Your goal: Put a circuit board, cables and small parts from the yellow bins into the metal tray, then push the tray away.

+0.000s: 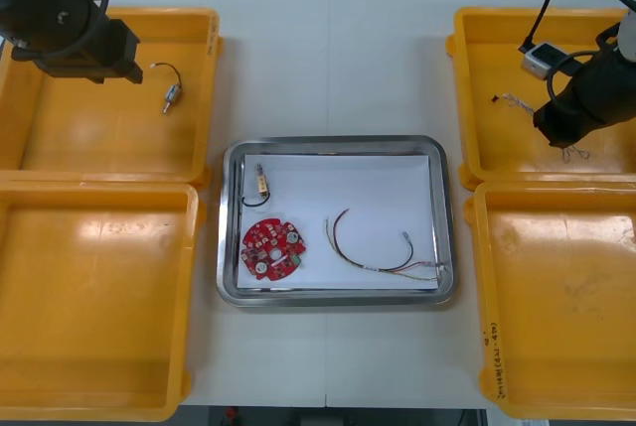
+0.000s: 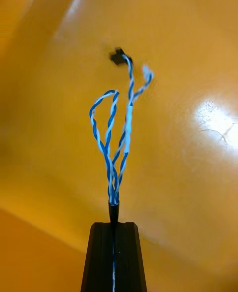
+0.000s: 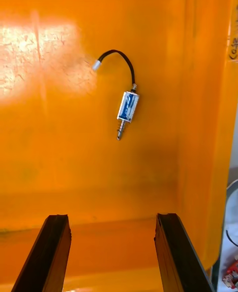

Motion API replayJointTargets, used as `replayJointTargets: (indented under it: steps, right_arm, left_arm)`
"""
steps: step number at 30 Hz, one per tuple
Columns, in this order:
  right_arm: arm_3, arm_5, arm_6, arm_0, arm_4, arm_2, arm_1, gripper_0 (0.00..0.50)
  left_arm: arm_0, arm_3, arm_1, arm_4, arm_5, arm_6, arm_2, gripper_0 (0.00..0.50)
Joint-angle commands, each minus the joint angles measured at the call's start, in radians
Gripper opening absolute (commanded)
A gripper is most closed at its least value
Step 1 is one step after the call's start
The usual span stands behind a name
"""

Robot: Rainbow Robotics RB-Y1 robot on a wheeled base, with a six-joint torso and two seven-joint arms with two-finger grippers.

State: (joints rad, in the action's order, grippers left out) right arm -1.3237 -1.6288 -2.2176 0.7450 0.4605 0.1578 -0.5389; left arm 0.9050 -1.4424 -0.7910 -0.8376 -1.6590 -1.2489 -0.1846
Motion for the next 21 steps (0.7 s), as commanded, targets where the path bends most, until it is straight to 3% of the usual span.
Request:
replayJointTargets:
  steps: [1, 7, 21]
  right_arm:
    - [-0.117, -0.117, -0.019, 0.016, 0.007, 0.034, -0.046, 0.0]
    - [-0.187, -0.289, -0.022, 0.053, 0.007, 0.106, -0.049, 0.0]
    - [-0.402, -0.291, -0.01, 0.07, 0.023, 0.151, -0.092, 0.0]
  left_arm:
    - [0.068, 0.063, 0.018, 0.022, 0.061, -0.201, 0.036, 0.5]
    - [0.072, 0.128, 0.049, 0.02, 0.148, -0.251, 0.036, 0.5]
    - [0.072, 0.207, 0.107, 0.048, 0.232, -0.374, 0.036, 0.5]
